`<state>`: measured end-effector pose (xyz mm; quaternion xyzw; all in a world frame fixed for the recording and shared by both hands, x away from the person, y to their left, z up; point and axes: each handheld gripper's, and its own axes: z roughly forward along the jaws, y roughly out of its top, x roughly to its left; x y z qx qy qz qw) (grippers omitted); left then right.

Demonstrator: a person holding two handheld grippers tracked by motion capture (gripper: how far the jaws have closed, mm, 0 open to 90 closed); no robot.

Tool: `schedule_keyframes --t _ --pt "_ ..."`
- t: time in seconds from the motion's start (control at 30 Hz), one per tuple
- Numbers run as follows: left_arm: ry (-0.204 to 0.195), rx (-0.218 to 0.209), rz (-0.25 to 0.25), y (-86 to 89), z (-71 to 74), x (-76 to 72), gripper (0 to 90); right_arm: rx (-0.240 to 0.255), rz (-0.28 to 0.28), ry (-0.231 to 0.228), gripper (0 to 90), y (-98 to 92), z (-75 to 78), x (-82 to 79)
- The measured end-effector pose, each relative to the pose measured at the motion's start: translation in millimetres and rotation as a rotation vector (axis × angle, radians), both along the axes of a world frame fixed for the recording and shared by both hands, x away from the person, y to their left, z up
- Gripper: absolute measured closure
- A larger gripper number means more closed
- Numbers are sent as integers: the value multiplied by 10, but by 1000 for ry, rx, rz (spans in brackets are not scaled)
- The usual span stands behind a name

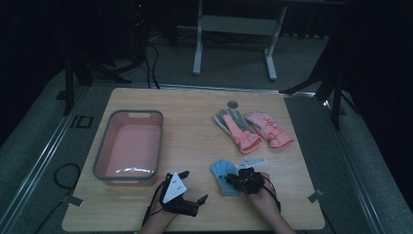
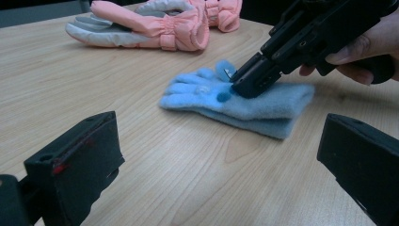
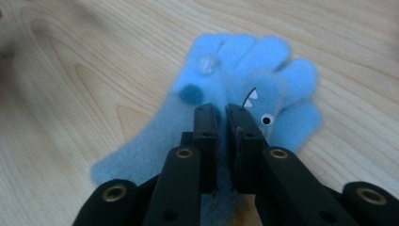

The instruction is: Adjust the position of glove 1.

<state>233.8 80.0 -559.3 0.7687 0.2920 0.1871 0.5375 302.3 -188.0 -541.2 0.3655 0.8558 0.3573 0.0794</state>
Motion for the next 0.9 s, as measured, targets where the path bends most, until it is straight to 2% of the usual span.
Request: schedule_keyframes --t 0.17,0.27,0.37,0.43,0.5,0.53,0.57,0.6,0.63,0.67,0.7,0.73,0.77,0.8,0.83,0.9 --pt "5 -6 16 -12 0 1 2 -10 4 -9 771 0 30 -18" --pt "-2 3 15 -19 0 -6 2 -16 6 -41 688 -25 97 -38" --pt "-36 34 23 -32 3 -22 2 11 3 -63 522 -101 181 -27" --pt "-30 39 20 -35 6 -25 2 24 -7 -79 387 -163 239 -15" --pt "29 30 19 -44 33 -20 2 52 5 -68 217 -226 282 8" --pt "58 23 4 -58 50 -21 2 61 10 -65 173 -254 298 24" --pt "69 17 -20 -81 67 -31 2 73 2 -62 148 -281 313 33" --pt "69 17 -20 -81 67 -31 2 85 -9 -67 137 -305 321 43" --pt "73 39 -62 -153 99 -63 2 83 -4 -65 136 -329 325 60" --pt "73 57 -82 -185 110 -80 2 102 4 -52 138 -355 330 73" --pt "73 57 -82 -185 110 -80 2 136 10 -43 142 -381 328 87" --pt "52 84 -141 -228 116 -114 2 160 18 -37 142 -399 325 99" --pt "59 110 -161 -256 116 -114 2 168 28 -48 144 -409 324 109" --pt "62 115 -188 -273 114 -112 3 173 27 -69 157 -414 329 107" --pt "65 107 -206 -278 116 -108 20 179 30 -71 159 -414 338 107" --pt "80 96 -219 -310 117 -89 66 186 33 -38 159 -409 355 115"
